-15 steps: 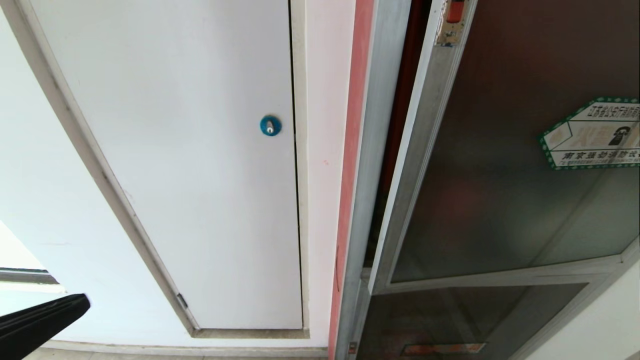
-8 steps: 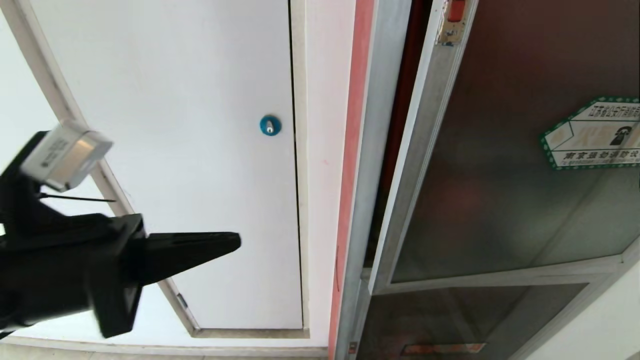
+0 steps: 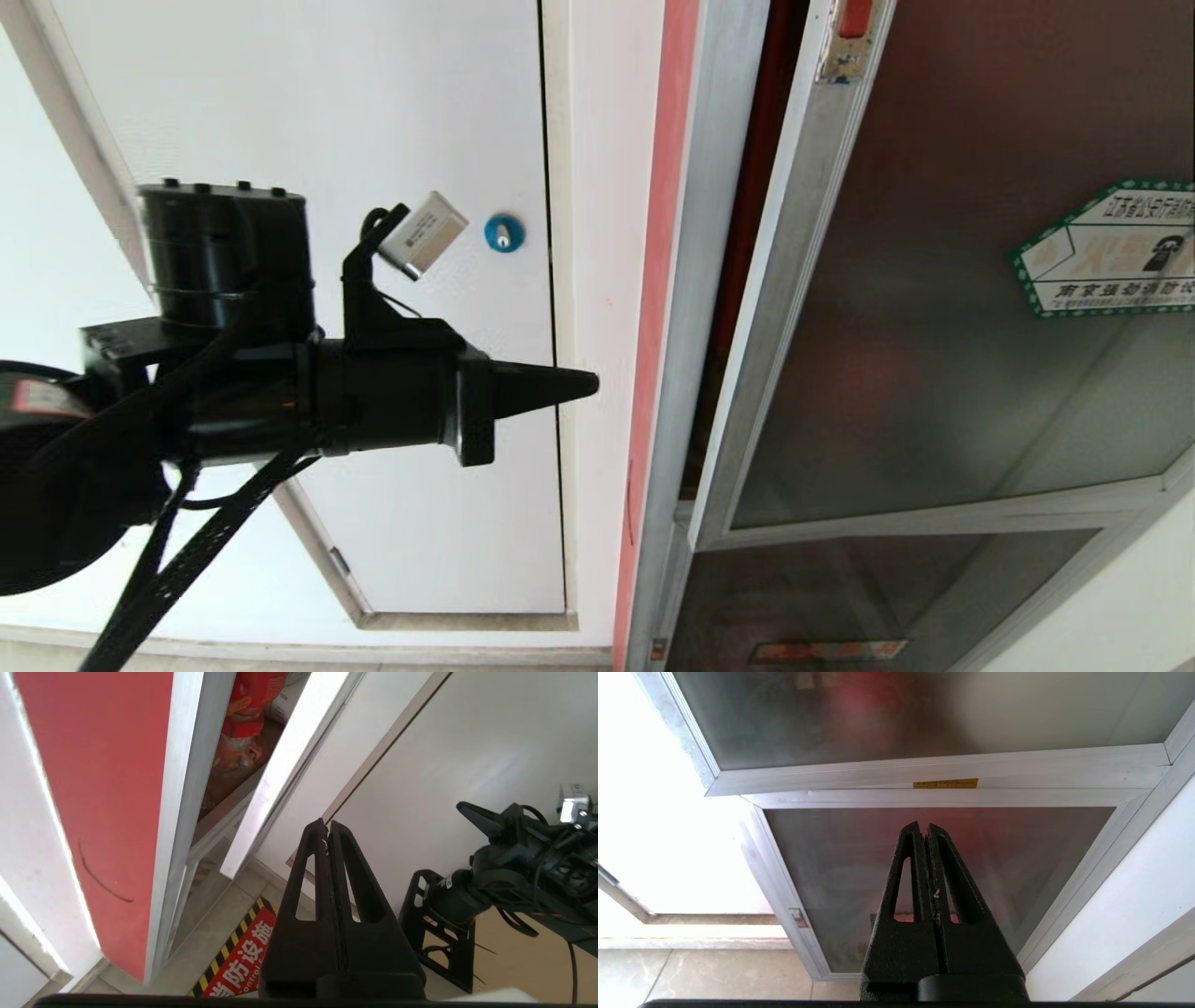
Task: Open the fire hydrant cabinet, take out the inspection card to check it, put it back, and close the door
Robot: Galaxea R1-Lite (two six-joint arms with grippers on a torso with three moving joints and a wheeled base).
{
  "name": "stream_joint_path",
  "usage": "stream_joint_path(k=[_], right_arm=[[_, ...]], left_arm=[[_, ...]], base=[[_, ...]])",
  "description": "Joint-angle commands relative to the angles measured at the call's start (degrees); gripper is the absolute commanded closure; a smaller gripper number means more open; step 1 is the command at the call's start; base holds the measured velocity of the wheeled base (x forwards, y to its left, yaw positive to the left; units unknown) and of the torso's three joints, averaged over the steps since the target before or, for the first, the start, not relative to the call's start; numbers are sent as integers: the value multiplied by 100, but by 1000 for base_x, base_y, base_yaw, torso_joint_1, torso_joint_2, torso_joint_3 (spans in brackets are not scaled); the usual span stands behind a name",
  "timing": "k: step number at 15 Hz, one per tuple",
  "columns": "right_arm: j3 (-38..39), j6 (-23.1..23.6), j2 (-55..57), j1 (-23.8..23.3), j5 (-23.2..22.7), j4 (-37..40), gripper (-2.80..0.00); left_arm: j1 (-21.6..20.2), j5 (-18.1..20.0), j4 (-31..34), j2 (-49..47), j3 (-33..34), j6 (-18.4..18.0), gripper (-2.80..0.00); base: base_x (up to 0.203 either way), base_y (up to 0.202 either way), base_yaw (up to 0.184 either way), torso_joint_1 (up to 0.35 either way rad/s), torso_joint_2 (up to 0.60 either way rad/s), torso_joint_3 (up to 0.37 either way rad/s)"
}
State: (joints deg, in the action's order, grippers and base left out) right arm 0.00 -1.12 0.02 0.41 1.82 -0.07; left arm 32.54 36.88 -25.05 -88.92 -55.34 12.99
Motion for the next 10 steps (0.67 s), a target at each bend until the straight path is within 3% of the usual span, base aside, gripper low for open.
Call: stream_joint_path(k=[1, 10], right_arm=[[0, -2, 15, 2, 3, -1, 0], [0, -2, 15, 2, 3, -1, 0]], left_arm=[[67, 21, -17, -536, -349, 4, 0], [410, 13, -17, -1617, -1382, -55, 0]], base=[[0, 0, 0, 0, 0, 0], [0, 0, 0, 0, 0, 0]])
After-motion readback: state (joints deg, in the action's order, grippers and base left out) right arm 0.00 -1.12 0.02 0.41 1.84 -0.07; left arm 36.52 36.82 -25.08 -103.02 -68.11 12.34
